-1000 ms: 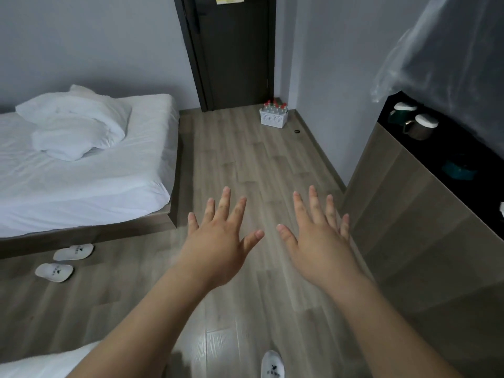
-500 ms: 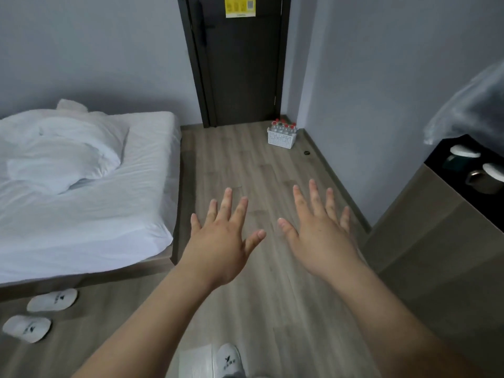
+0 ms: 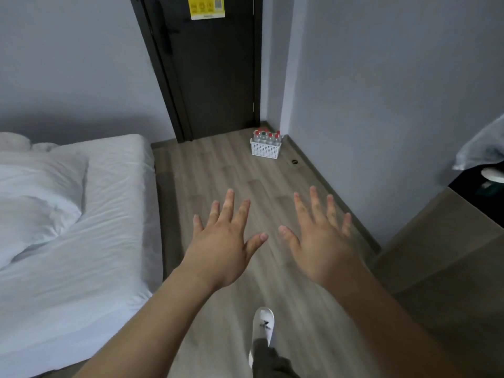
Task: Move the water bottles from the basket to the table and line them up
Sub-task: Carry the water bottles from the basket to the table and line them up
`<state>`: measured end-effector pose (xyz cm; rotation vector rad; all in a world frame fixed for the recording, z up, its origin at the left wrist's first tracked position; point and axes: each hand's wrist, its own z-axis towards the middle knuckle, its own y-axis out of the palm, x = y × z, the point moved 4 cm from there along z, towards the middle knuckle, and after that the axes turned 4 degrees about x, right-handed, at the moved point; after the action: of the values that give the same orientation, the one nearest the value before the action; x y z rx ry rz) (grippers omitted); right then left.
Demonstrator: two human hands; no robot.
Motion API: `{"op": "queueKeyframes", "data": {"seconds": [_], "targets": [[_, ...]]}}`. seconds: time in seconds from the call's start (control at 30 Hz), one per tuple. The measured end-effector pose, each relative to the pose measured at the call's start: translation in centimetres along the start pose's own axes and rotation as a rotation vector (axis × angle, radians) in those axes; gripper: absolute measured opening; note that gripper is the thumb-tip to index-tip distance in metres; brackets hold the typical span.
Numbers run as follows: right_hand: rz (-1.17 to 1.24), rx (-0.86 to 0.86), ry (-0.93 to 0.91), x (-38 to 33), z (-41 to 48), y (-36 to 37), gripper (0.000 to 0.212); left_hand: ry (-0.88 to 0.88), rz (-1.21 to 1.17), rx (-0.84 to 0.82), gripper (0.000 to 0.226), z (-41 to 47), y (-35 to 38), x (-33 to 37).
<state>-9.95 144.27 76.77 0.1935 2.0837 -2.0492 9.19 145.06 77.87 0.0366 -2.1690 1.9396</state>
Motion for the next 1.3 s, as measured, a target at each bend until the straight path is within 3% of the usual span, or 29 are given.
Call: {"op": "queueKeyframes", "data": {"seconds": [0.47, 0.8, 0.97, 1.13, 1.3], "targets": [[0.027, -0.017, -0.025, -3.9, 30.7, -0.6, 0.075, -0.008, -0.031, -0.009, 0.082, 28.0, -5.9, -9.1], [-0.047, 0.003, 0.052, -7.6, 49.1, 2.8, 0.077, 0.087, -0.024, -0.029, 0.084, 46.7, -6.8, -17.7], [-0.056, 0.003, 0.107, -9.9, 57.1, 3.1, 0.095, 0.134, -0.027, -0.036, 0.081, 55.8, -9.1, -21.5], [-0.07, -0.043, 0.176, -10.6, 63.7, 3.2, 0.078, 0.17, -0.064, -0.073, 0.08, 64.1, -9.7, -23.3], [-0.054, -0.06, 0.225, -9.4, 71.4, 4.5, 0.077, 0.203, -0.054, -0.105, 0.08, 72.6, -9.0, -24.1]]}}
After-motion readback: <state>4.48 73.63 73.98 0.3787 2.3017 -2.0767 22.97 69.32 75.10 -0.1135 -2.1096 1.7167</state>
